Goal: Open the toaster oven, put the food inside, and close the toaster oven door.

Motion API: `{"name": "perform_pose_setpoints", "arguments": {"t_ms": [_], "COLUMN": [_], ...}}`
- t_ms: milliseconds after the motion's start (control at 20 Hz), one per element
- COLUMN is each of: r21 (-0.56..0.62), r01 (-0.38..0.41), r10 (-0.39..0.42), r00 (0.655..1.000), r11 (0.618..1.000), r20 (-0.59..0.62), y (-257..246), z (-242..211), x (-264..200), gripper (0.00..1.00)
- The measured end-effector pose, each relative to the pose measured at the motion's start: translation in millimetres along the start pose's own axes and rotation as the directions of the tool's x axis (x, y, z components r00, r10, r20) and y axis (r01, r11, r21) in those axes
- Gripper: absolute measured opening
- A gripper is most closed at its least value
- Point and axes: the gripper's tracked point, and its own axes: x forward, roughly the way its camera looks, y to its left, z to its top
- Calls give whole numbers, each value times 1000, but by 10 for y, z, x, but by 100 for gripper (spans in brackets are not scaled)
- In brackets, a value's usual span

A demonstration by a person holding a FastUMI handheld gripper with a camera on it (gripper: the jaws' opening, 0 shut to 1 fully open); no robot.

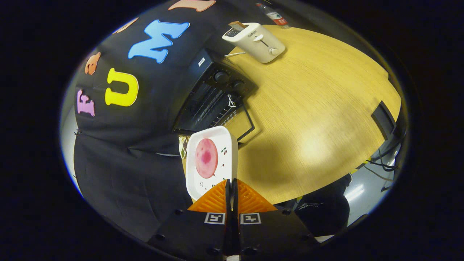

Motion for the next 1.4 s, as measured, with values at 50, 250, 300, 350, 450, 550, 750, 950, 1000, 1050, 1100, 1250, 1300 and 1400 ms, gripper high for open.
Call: {"name": "perform_pose_setpoints", "arguments": {"t_ms": [50,250,300,350,450,550,750,950,1000,1050,1100,1250,1300,1400], "r21": [2,29,33,42,61,65,78,112,125,143,161,234,250,290], "r01": [-6,-27,-29,-28,-27,-21,1,6,8,4,-3,-47,-59,-69], "r10": [6,27,28,28,27,23,1,-10,-16,-17,-14,5,9,3], "r00": [1000,1000,1000,1000,1000,1000,1000,999,998,996,994,985,980,975], "r11": [1000,999,999,999,998,998,997,994,992,990,987,971,967,955], "r20": [-3,10,10,7,-8,-20,-24,39,62,85,105,175,198,222], "y": [-9,-8,-10,-12,-3,-5,-20,-27,-26,-7,19,159,200,250], "z": [-7,5,-14,-13,-59,-59,-35,164,228,284,337,522,586,702], "x": [0,-2,-10,-4,12,9,-17,226,334,413,477,675,750,891], "gripper": [1,1,1,1,1,1,1,1,1,2,1,1,1,1]}}
